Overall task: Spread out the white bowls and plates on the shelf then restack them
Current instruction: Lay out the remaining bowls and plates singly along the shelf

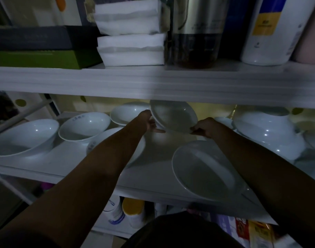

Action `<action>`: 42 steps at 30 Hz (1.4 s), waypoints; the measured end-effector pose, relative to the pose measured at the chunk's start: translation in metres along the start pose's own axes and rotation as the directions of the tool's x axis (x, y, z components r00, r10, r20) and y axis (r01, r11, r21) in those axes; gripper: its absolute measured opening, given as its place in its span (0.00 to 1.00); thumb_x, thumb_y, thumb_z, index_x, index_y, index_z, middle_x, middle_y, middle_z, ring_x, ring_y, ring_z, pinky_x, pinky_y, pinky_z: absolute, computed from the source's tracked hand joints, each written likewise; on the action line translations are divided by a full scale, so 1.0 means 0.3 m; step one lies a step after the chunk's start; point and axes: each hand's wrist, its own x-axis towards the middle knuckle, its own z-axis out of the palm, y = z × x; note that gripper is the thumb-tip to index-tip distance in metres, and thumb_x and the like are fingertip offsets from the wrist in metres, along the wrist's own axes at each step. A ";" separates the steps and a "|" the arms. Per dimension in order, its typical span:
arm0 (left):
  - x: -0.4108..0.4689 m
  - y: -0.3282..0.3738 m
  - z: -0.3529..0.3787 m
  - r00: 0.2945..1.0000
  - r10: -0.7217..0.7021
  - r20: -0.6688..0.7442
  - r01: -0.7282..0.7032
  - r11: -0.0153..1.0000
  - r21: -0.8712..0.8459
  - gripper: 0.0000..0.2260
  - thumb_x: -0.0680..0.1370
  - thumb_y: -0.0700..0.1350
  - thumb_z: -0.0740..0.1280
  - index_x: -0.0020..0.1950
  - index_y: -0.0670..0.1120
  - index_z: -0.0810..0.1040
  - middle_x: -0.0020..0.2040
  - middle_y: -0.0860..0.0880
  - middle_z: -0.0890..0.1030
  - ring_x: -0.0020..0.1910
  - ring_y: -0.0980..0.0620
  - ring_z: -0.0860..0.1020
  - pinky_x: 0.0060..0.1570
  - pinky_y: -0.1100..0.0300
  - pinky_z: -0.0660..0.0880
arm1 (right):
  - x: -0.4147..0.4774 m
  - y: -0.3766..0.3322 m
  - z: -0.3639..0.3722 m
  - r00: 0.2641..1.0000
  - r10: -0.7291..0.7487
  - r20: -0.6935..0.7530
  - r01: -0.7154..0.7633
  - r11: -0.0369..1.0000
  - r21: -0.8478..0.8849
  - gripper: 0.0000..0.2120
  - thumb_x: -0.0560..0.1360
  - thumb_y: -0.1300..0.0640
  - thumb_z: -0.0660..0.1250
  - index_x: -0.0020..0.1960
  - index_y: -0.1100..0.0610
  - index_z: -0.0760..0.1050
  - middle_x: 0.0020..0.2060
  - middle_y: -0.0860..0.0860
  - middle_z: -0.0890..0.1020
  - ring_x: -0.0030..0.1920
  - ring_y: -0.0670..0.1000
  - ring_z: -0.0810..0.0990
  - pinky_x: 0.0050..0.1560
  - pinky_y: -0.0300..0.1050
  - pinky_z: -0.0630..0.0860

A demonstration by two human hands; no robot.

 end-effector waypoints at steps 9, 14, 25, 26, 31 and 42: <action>0.042 -0.021 -0.021 0.996 -0.088 -0.016 0.089 0.993 0.073 0.35 0.76 0.69 0.46 0.73 0.46 0.62 0.70 0.38 0.67 0.67 0.33 0.67 0.63 0.31 0.65 | -0.052 0.018 0.015 0.996 -0.060 -0.064 0.040 0.959 -0.279 0.21 0.71 0.73 0.69 0.63 0.72 0.72 0.56 0.65 0.80 0.36 0.58 0.80 0.25 0.38 0.75; 0.034 -0.058 -0.027 0.999 -0.044 -0.025 0.047 0.993 0.109 0.36 0.76 0.70 0.48 0.71 0.45 0.67 0.68 0.38 0.71 0.65 0.36 0.71 0.57 0.41 0.71 | -0.024 0.055 0.017 0.989 -0.087 -0.120 0.027 0.900 -0.435 0.21 0.70 0.67 0.72 0.61 0.70 0.74 0.54 0.64 0.81 0.52 0.61 0.82 0.48 0.49 0.79; 0.017 -0.100 -0.002 0.985 0.172 -0.021 -0.160 0.948 0.273 0.29 0.81 0.61 0.50 0.70 0.41 0.69 0.66 0.40 0.74 0.65 0.39 0.73 0.67 0.45 0.69 | -0.026 0.059 -0.030 0.995 -0.099 -0.016 0.075 0.838 -0.541 0.14 0.78 0.54 0.64 0.49 0.66 0.77 0.50 0.63 0.81 0.49 0.59 0.80 0.53 0.52 0.77; 0.024 -0.110 0.006 0.975 0.213 -0.063 -0.169 0.895 0.412 0.29 0.81 0.61 0.49 0.70 0.40 0.70 0.67 0.39 0.73 0.65 0.39 0.73 0.68 0.45 0.69 | -0.035 0.056 -0.048 0.996 -0.087 -0.020 0.061 0.824 -0.563 0.18 0.78 0.52 0.63 0.54 0.68 0.77 0.52 0.63 0.81 0.50 0.60 0.80 0.52 0.51 0.77; -0.019 -0.189 0.065 0.802 0.584 -0.123 -0.170 0.422 0.891 0.25 0.82 0.52 0.56 0.73 0.38 0.63 0.72 0.37 0.64 0.71 0.41 0.63 0.70 0.54 0.58 | -0.071 0.076 -0.156 0.999 -0.033 -0.041 0.002 0.801 -0.599 0.17 0.80 0.48 0.60 0.48 0.63 0.76 0.40 0.56 0.79 0.34 0.51 0.75 0.32 0.39 0.68; -0.306 -0.473 0.111 0.757 0.640 -0.131 -0.293 0.512 0.807 0.15 0.82 0.47 0.57 0.59 0.37 0.74 0.59 0.36 0.77 0.60 0.39 0.74 0.59 0.54 0.68 | -0.207 0.246 -0.290 0.995 -0.025 -0.094 -0.004 0.956 -0.293 0.20 0.79 0.58 0.60 0.67 0.68 0.70 0.65 0.63 0.74 0.66 0.62 0.72 0.62 0.49 0.71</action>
